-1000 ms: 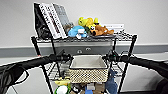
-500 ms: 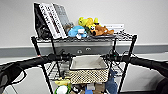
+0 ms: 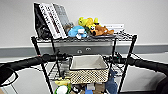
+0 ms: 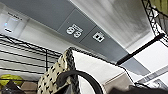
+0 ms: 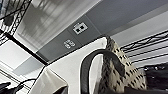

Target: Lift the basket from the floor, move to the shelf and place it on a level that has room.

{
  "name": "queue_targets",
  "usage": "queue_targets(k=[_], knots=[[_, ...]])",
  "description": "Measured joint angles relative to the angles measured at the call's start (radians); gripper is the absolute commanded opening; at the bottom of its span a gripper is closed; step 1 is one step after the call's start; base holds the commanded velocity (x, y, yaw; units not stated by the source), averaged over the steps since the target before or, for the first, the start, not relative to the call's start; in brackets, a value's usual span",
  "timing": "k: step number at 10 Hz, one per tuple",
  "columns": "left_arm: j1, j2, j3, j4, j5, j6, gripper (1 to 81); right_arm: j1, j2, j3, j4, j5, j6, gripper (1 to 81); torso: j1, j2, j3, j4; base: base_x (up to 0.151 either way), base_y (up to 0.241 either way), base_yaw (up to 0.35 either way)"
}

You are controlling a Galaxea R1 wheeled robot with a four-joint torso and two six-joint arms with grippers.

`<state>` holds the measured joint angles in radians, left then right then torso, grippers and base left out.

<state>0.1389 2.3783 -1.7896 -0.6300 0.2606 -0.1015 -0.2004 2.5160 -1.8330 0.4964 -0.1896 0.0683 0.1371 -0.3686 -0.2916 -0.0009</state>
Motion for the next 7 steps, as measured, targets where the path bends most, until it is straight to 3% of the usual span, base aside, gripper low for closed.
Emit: queue_targets(k=[7], knots=[[0.037,-0.116,0.122,0.041,0.000,0.000,81.1,0.006,-0.147,0.181,0.000,0.006,0.000,81.1,0.000,0.000,0.000,0.000,0.000,0.000,0.000]])
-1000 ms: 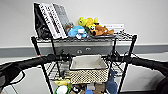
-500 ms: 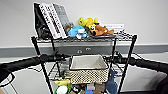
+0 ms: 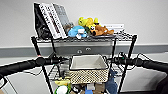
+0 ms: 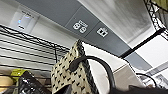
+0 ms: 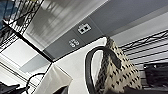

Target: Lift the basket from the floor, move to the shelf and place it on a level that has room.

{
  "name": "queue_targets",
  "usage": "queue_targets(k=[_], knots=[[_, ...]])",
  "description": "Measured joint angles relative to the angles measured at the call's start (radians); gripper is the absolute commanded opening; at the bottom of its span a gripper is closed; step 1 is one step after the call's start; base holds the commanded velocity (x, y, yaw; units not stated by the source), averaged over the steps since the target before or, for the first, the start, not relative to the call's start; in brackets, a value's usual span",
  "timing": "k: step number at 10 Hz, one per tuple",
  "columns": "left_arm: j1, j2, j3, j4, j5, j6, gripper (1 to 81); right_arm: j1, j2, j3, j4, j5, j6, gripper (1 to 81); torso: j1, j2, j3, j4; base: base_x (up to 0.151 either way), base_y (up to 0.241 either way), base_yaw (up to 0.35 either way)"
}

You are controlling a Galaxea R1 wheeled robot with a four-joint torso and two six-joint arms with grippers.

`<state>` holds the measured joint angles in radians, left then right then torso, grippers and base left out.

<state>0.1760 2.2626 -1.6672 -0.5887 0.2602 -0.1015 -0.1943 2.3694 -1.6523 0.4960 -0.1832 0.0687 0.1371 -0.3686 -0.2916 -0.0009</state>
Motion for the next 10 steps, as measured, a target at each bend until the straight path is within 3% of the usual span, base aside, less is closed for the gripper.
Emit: queue_targets(k=[10], knots=[[0.097,-0.293,0.326,0.033,-0.032,0.000,81.1,-0.124,-0.354,0.377,-0.029,0.049,0.000,81.1,-0.001,0.000,0.000,0.000,0.000,0.000,0.000]])
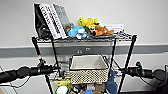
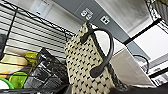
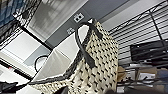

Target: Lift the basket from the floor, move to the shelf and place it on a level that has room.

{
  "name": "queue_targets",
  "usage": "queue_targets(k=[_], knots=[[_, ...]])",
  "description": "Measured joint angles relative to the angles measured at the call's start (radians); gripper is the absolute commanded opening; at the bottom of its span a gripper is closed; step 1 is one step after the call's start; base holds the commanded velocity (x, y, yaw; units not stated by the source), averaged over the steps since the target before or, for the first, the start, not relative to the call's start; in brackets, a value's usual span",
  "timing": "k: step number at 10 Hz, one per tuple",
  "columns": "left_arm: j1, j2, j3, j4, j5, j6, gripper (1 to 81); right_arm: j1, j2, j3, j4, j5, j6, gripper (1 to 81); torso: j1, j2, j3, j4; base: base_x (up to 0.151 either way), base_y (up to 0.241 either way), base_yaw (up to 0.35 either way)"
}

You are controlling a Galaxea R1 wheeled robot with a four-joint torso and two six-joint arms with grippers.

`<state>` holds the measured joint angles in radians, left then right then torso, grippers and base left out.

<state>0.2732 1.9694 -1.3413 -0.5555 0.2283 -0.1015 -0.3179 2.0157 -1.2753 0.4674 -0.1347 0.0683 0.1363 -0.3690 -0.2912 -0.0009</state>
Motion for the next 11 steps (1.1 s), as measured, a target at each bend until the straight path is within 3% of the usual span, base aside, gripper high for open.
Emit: queue_targets(k=[5,11], knots=[[0.200,-0.094,0.080,0.051,-0.075,0.003,81.1,-0.169,-0.098,0.049,-0.031,0.006,0.000,81.1,0.000,0.000,0.000,0.000,0.000,0.000,0.000],[0.506,-0.090,0.100,0.137,-0.200,0.010,81.1,-0.421,-0.096,0.003,-0.070,0.014,-0.004,81.1,-0.001,-0.001,0.002,0.000,0.000,0.000,0.000]])
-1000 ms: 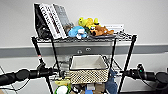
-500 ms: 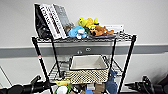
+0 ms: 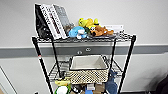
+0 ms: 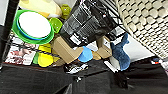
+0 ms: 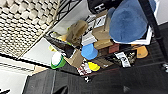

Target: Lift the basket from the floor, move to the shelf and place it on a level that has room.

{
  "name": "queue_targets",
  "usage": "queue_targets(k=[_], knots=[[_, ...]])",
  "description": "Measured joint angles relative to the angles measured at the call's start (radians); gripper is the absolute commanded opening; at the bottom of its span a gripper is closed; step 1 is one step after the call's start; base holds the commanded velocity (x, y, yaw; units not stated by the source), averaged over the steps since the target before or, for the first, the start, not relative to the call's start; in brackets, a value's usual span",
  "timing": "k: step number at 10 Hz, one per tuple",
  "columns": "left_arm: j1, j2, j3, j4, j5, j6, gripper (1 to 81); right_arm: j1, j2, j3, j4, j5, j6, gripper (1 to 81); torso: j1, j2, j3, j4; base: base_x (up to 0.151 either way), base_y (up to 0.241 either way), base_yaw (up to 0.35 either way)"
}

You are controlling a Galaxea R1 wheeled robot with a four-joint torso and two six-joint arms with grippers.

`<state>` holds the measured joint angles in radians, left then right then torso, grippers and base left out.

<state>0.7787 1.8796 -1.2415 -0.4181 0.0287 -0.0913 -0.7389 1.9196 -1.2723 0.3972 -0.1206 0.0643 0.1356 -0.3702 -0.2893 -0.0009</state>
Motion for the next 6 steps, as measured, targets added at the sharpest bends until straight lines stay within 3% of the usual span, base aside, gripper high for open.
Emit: queue_targets(k=[6], knots=[[0.259,0.156,-0.148,0.098,-0.081,0.000,81.1,-0.240,0.162,-0.205,-0.006,0.012,-0.018,81.1,-0.002,-0.001,0.001,0.000,0.000,0.000,0.000]])
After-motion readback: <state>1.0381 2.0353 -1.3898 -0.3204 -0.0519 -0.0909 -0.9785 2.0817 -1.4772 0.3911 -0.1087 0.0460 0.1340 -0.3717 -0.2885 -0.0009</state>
